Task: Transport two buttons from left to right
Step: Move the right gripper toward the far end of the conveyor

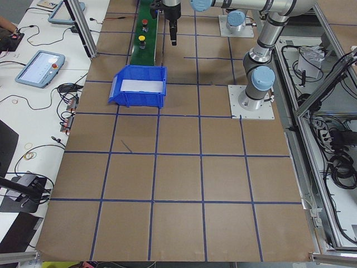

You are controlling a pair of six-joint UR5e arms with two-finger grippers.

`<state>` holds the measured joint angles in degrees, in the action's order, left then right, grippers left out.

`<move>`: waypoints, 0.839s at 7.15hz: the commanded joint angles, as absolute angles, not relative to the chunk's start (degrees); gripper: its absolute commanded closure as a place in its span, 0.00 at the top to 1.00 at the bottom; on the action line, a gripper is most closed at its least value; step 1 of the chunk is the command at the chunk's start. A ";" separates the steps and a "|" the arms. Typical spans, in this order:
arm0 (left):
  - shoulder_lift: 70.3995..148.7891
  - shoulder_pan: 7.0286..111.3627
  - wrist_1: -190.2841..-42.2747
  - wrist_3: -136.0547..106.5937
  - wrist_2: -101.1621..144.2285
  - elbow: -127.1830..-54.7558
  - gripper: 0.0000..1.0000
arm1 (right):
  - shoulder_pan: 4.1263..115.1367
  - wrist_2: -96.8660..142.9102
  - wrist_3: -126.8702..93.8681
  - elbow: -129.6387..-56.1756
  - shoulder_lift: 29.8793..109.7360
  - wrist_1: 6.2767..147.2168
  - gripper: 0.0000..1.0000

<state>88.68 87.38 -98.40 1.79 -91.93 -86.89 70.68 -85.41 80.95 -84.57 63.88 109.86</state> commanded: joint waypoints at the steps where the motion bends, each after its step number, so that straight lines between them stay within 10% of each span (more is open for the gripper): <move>1: 88.68 87.45 -98.44 1.67 -91.93 -86.92 1.00 | 70.66 -87.26 94.78 -85.43 63.81 111.70 1.00; 6: 88.68 87.45 -98.44 1.76 -91.93 -86.92 1.00 | 70.66 -88.68 103.79 -87.89 63.72 116.36 1.00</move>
<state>88.68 87.49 -98.44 1.77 -91.94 -86.92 70.66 -88.37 102.63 -87.64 63.68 115.20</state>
